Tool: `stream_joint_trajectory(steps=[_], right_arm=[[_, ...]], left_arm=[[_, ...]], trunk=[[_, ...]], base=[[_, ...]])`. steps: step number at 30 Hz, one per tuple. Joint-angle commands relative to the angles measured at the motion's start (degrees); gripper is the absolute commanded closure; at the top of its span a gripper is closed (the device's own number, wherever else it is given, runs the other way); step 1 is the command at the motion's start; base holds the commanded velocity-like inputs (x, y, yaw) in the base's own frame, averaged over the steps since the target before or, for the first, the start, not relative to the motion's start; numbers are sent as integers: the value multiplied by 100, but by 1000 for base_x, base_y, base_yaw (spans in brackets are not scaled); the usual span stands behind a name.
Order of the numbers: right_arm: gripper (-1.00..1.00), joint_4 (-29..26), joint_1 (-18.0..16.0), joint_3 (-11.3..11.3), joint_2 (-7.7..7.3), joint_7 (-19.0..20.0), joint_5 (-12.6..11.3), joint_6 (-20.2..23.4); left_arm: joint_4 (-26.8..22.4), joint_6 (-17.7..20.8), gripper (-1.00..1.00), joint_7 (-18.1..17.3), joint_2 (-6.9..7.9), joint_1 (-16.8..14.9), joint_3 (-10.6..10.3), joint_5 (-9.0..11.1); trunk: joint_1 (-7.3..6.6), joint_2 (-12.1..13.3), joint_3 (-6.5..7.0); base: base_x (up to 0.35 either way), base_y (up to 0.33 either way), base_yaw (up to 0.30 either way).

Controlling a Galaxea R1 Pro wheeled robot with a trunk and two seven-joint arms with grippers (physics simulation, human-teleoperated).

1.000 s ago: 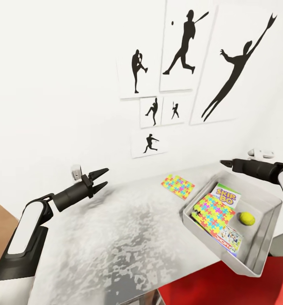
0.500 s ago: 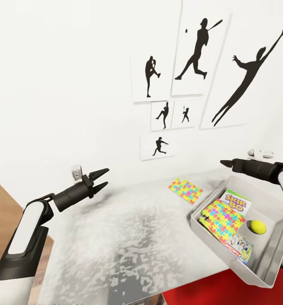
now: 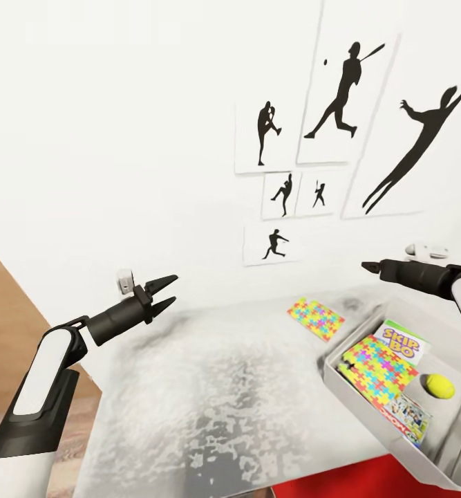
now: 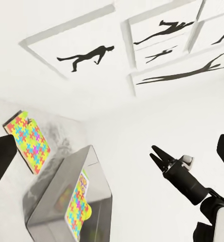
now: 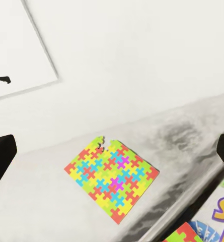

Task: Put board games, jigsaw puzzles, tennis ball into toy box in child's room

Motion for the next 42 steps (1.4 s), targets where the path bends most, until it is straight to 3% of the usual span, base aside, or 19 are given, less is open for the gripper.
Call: stream_joint_trajectory(steps=[1,9,11,13,18,22,42], right_arm=[[-100,-5,-5,0,-3,-55,-62,18],[-100,120,-9,34,18,-110,-67,21],[-100,142,6,135,81,-106,-62,15],[-100,207,-60,115,14,-40,4,-51],[-100,368,-222,114,-147,120,83,-208],[-100,496,-226,114,-149,248,83,-249],[-100,1139,-226,114,-149,890,83,-249]], left_arm=[[0,26,-100,-8,-1,-6,5,-7],[1,26,-100,-8,2,-6,5,-7],[4,24,-100,-8,1,-6,7,-7],[69,-42,-100,-73,-65,59,-59,-76],[130,-149,-100,-233,13,215,-14,-256],[130,-149,-100,-362,13,215,-14,-304],[130,-149,-100,-366,13,215,-14,-304]], trunk=[[4,-11,-3],[4,-11,65],[4,-11,75],[4,-11,75],[4,-11,75],[4,-11,75],[4,-11,75]], base=[[0,0,143],[0,0,143],[0,0,85],[0,0,0],[0,0,0],[0,0,0],[0,0,0]])
